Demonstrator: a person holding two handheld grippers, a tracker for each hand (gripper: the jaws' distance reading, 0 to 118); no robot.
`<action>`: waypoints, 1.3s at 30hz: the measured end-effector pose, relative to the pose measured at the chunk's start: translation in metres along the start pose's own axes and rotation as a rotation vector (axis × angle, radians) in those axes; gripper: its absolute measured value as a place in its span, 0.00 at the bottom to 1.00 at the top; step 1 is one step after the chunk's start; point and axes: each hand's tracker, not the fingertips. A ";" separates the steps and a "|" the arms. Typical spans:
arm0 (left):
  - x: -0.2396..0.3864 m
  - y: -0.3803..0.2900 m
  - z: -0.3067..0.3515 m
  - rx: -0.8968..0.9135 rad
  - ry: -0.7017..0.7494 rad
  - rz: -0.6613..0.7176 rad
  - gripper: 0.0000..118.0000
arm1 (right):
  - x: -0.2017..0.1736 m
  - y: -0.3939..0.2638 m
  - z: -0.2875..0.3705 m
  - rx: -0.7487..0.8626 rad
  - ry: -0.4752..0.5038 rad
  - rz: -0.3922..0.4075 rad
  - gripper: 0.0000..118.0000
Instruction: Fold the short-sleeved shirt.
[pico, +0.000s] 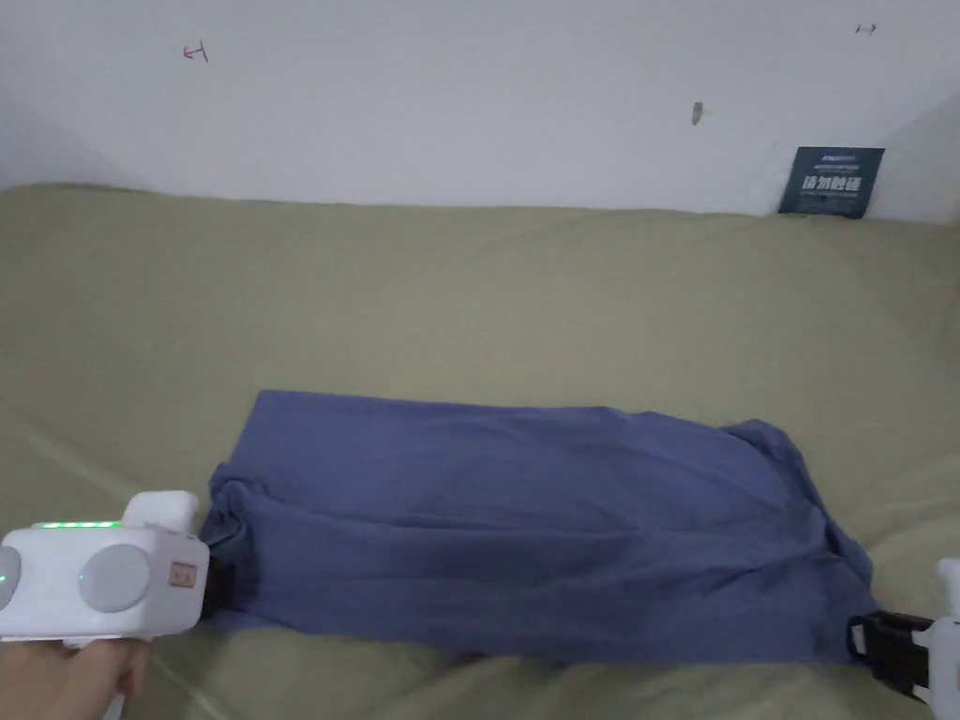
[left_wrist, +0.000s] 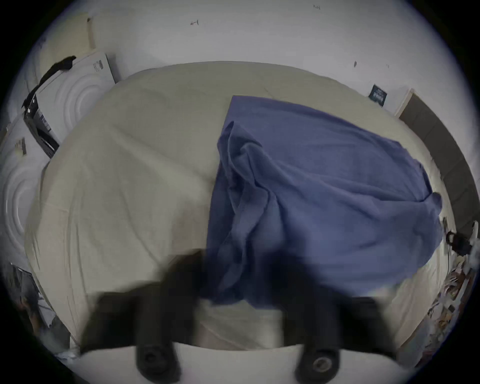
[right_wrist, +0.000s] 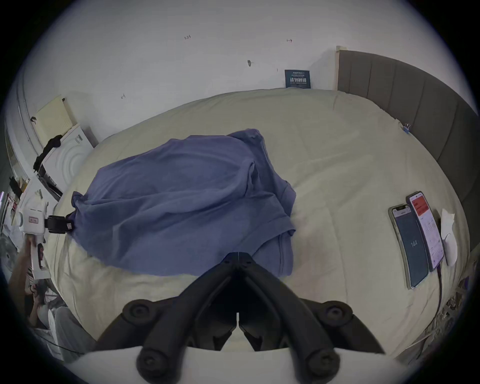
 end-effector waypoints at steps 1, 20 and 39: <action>0.001 -0.003 0.002 0.014 -0.085 0.034 0.04 | 0.001 0.000 -0.001 -0.001 0.000 0.002 0.01; 0.002 -0.004 0.019 0.011 -0.056 0.045 0.04 | -0.001 0.021 -0.034 -0.127 0.035 0.008 0.11; -0.018 -0.132 0.128 0.018 -0.089 0.040 0.04 | 0.005 -0.091 0.102 -0.092 0.074 0.038 0.11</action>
